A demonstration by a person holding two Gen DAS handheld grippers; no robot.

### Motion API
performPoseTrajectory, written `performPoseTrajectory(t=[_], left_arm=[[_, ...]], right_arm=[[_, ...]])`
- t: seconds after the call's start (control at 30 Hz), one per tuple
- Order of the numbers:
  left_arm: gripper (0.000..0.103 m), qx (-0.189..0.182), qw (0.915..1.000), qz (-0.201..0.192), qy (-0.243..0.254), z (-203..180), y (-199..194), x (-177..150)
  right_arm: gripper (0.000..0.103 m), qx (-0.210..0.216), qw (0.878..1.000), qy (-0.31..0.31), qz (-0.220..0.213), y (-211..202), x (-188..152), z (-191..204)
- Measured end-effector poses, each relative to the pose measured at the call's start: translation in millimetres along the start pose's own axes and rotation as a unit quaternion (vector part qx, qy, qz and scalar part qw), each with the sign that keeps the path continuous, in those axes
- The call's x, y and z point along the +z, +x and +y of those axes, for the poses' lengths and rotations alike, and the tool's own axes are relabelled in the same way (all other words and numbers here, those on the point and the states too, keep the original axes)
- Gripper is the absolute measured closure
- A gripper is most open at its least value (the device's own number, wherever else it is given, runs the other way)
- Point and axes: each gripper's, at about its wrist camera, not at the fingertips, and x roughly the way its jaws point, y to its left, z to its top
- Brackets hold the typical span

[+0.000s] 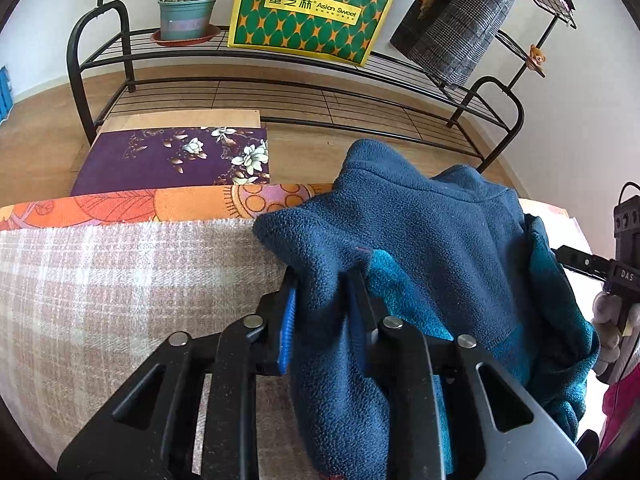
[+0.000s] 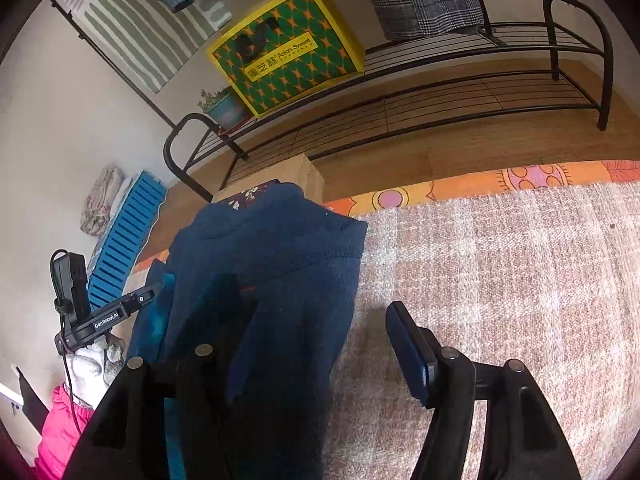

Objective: Fold large clothes
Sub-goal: 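Grasp the collar end with both grippers and lift it off the bed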

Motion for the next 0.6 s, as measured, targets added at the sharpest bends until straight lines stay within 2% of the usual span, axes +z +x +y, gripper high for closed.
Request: performPoseTrajectory(t=[0.03,0.07,0.1,0.13,0.3,0.43,0.6], left_arm=[[0.090,-0.001,1.0000,-0.003,-0.002,-0.9,1.1,0.7],[0.092,-0.001,1.0000,-0.005,-0.004,-1.9,1.0,0.2],[0.093,-0.001,1.0000,-0.008,-0.005,-2.6,0.8,0.0],[0.094,0.000,0.9999,-0.009,-0.005,-3.4,0.4,-0.3],[0.096,-0.011,0.9992,-0.029,-0.023,-2.3,-15.2,-1.2],[0.096,-0.021,0.9981,-0.052,-0.023,-11.9,-41.4,-0.3],[0.096,-0.028,0.9968,-0.074,0.003,-36.2,-79.8,-1.4]], right_arm=[[0.046,-0.001,1.000,0.005,-0.004,5.6,4.3,-1.1],[0.069,-0.004,1.000,0.005,-0.013,8.6,7.5,-1.4],[0.097,0.006,1.000,0.009,-0.003,14.9,10.1,-2.9],[0.098,0.007,1.000,0.012,0.004,19.8,11.4,-3.3],[0.100,-0.023,0.999,-0.034,-0.023,8.1,11.9,10.1],[0.101,-0.005,0.998,-0.029,-0.052,-16.8,19.4,11.5],[0.101,0.004,0.996,-0.054,-0.077,-50.0,19.1,32.5]])
